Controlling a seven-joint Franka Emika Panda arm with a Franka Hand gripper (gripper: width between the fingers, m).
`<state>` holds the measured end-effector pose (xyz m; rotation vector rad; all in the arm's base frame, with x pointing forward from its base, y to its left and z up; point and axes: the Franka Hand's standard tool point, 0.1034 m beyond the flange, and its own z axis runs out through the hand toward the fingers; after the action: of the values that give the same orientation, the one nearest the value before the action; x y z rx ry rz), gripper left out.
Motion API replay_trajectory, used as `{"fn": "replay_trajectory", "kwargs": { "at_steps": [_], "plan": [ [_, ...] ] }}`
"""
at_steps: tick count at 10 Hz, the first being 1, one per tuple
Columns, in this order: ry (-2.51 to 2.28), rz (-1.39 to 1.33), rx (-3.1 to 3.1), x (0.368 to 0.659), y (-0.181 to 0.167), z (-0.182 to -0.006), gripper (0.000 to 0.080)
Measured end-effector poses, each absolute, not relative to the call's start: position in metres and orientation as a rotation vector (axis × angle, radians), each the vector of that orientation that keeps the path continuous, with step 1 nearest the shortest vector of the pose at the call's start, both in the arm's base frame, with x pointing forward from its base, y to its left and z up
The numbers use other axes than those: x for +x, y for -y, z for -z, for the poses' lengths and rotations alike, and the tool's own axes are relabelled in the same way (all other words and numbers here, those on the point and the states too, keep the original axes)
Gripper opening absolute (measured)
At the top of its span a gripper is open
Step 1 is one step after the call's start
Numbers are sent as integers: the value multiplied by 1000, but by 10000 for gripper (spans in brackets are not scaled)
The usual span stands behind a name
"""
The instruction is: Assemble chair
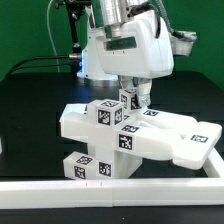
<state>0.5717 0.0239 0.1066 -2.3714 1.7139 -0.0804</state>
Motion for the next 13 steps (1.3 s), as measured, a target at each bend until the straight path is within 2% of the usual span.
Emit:
{"fn": "replay_trajectory", "kwargs": {
  "at_steps": [2, 3, 6, 11, 13],
  "plan": [
    [-1705, 80, -2379, 571, -24, -106, 616],
    [-1639, 86, -2428, 571, -24, -106, 639],
    [-1002, -9, -2778, 569, -27, -114, 648],
    [-566, 30, -2905, 568, -24, -112, 648],
    [-87, 57, -3065, 568, -17, -112, 648]
  ]
}}
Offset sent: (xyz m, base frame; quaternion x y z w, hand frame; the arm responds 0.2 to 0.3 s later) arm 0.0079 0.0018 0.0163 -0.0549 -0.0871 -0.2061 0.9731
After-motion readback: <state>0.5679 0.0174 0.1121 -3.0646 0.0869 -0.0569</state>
